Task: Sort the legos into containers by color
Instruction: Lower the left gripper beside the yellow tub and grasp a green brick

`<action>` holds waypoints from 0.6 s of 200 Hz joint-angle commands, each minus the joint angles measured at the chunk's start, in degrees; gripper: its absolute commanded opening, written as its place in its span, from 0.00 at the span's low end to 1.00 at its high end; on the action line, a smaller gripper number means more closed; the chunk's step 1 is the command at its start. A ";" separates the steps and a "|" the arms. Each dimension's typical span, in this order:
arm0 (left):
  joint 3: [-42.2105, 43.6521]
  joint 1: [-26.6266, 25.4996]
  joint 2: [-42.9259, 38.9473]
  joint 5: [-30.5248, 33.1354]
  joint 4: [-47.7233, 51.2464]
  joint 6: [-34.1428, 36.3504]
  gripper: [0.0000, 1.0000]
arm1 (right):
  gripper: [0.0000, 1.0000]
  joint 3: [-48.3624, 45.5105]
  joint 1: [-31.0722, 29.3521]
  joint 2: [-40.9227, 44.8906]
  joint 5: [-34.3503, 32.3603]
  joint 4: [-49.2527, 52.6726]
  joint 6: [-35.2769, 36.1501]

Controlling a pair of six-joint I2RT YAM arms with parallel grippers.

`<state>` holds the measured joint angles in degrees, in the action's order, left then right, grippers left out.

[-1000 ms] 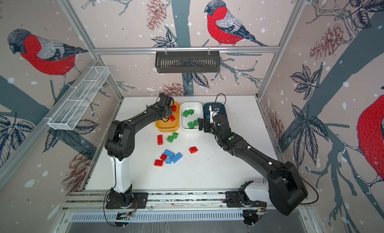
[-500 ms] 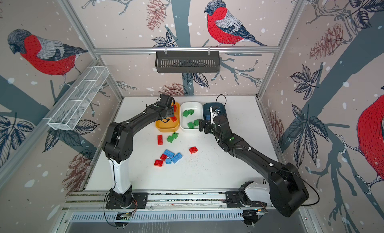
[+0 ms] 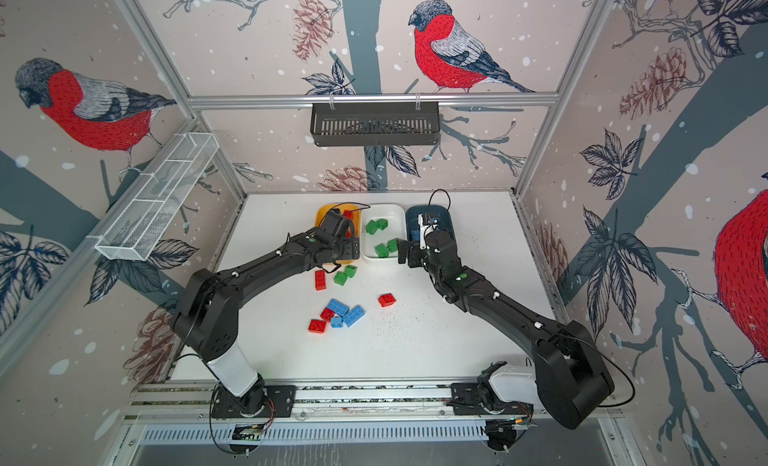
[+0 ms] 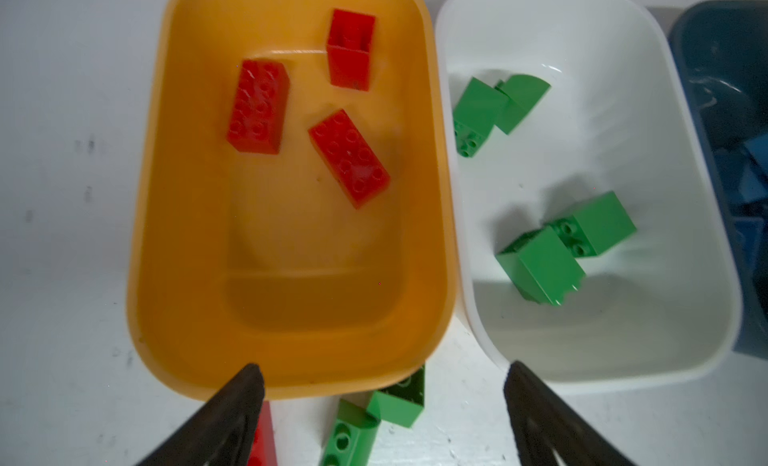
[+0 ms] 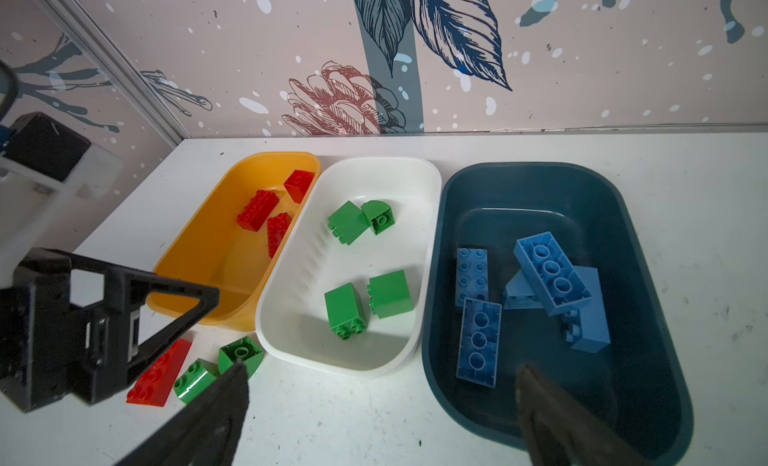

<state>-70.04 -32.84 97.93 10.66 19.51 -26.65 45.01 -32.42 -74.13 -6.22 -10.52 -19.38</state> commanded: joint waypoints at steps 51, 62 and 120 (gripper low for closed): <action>7.13 -0.38 -1.70 -12.41 -5.61 4.25 0.71 | 1.00 1.82 -0.03 -1.63 0.25 -1.25 0.00; 7.59 -0.56 -1.23 -12.04 -5.96 4.63 0.70 | 1.00 1.83 -0.01 -1.67 0.23 -1.30 -0.04; 6.29 -0.91 3.96 -5.45 -6.38 7.52 0.68 | 1.00 1.69 -0.01 -1.33 -0.06 -0.73 -0.29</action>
<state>-63.02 -33.58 100.53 1.89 14.50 -21.02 46.41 -32.42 -75.79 -6.15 -10.57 -19.40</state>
